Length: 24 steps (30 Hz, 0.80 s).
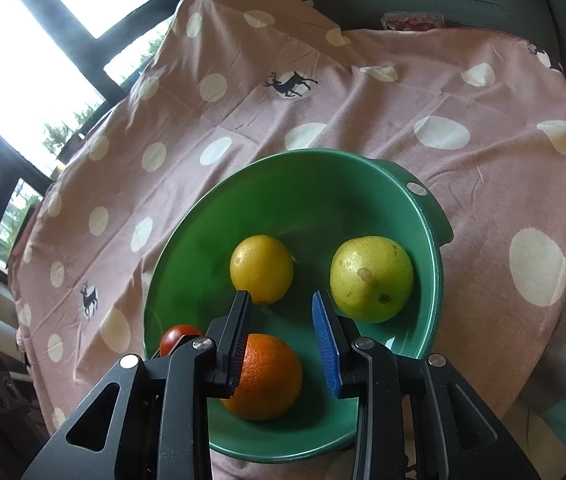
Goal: Organize fruits
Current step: 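Lower the cherry tomato into the bowl and open the right gripper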
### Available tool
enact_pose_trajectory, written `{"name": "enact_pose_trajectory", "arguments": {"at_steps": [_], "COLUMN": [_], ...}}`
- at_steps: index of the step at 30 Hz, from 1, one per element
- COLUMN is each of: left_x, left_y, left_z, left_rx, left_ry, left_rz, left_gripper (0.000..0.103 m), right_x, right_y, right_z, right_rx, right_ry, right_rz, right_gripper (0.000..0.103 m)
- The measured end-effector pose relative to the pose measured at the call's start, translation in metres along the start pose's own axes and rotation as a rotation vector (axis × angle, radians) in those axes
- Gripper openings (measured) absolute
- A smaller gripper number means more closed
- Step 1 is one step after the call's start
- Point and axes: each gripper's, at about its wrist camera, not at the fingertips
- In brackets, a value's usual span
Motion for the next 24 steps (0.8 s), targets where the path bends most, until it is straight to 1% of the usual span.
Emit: {"name": "enact_pose_trajectory", "arguments": {"at_steps": [3,7,10,12,14,16,18,22,24], "left_x": [0.002,0.004,0.003,0.001,-0.001,-0.006,-0.011,-0.028,-0.04], "left_y": [0.001,0.001,0.002,0.001,0.0,-0.001,-0.002,-0.002,-0.003], "left_z": [0.0,0.0,-0.002,-0.001,0.0,0.002,0.003,0.01,0.015], "left_rx": [0.002,-0.002,0.005,0.002,-0.004,-0.012,-0.016,-0.037,-0.05], "left_ry": [-0.002,-0.005,-0.016,-0.012,-0.004,-0.002,-0.007,0.001,-0.002], "left_rz": [0.001,0.007,0.001,0.0,-0.004,-0.008,-0.017,-0.048,-0.071], "left_gripper": [0.03,0.03,0.032,0.038,0.041,0.046,0.055,0.061,0.066], "right_x": [0.0,0.001,0.0,0.0,-0.002,-0.004,-0.007,-0.01,-0.011], "right_y": [-0.001,-0.002,-0.002,-0.002,-0.003,-0.004,-0.003,-0.004,-0.004], "right_z": [0.0,-0.001,-0.001,-0.002,-0.004,-0.005,-0.005,-0.006,-0.006], "right_rx": [-0.008,-0.007,-0.009,-0.006,0.002,0.003,0.004,0.014,0.021], "right_ry": [0.02,0.024,0.043,0.036,0.016,-0.004,-0.027,-0.098,-0.129], "right_rz": [-0.002,-0.002,-0.005,-0.004,-0.01,-0.013,-0.022,-0.012,-0.008], "right_gripper": [0.035,0.035,0.035,0.035,0.036,0.044,0.049,0.055,0.056]}}
Point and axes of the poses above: each gripper's, at about its wrist camera, not at the fingertips, and x roughly the way its jaws point, z to its left, y to its underside
